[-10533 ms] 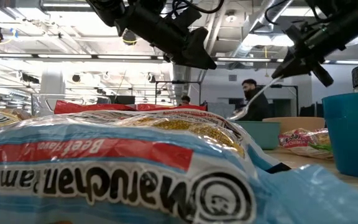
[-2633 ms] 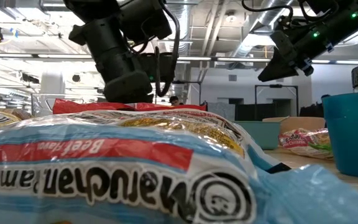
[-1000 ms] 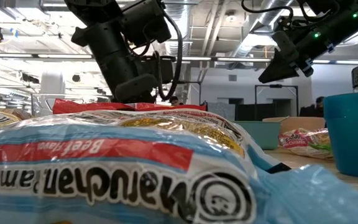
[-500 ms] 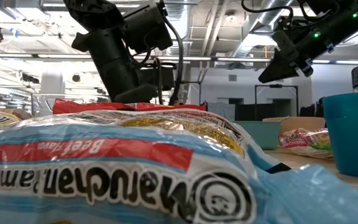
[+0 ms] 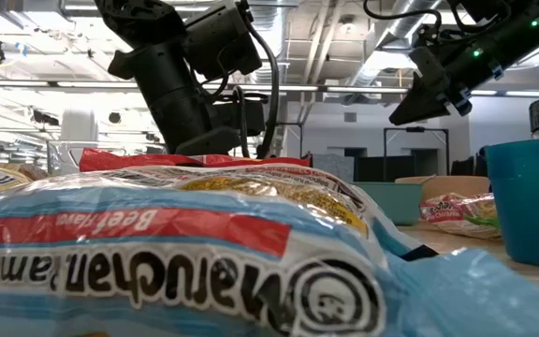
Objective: Pick & Place Food Item
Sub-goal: Put the blue spoon into the green bin
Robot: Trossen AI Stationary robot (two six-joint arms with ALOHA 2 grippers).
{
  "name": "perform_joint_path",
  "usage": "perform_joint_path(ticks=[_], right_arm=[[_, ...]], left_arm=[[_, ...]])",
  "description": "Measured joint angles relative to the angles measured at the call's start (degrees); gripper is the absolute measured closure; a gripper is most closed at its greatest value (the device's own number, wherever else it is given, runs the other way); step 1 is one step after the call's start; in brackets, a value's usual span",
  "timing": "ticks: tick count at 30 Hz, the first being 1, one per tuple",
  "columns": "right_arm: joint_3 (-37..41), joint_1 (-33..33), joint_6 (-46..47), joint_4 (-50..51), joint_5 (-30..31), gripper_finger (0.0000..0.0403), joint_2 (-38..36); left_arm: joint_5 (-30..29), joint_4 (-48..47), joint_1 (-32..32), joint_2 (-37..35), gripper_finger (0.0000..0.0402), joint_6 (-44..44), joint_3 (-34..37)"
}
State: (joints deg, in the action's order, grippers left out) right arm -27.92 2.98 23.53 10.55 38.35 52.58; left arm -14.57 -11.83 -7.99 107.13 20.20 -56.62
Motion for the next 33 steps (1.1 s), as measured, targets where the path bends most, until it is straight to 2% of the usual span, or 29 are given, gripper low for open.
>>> perform_joint_path(ticks=[15,22,26,33], right_arm=[[0.0,0.0,0.0,0.15,0.0,0.0346,0.0],[0.0,0.0,0.02,0.15,0.0,0.0346,0.0],[0.0,-0.02,0.02,0.16,0.0,0.0346,0.0],[0.0,0.0,0.02,-0.22,0.0,0.0346,0.0]], left_arm=[[0.02,1.48,0.0,0.13,0.0372,0.23,0.11],[0.11,1.41,0.03,-0.32,0.0365,0.12,0.17],[-0.03,1.35,0.07,-2.04,0.0376,-0.6,0.39],[-0.63,7.49,0.19,-3.66,0.037,-4.22,0.29]])
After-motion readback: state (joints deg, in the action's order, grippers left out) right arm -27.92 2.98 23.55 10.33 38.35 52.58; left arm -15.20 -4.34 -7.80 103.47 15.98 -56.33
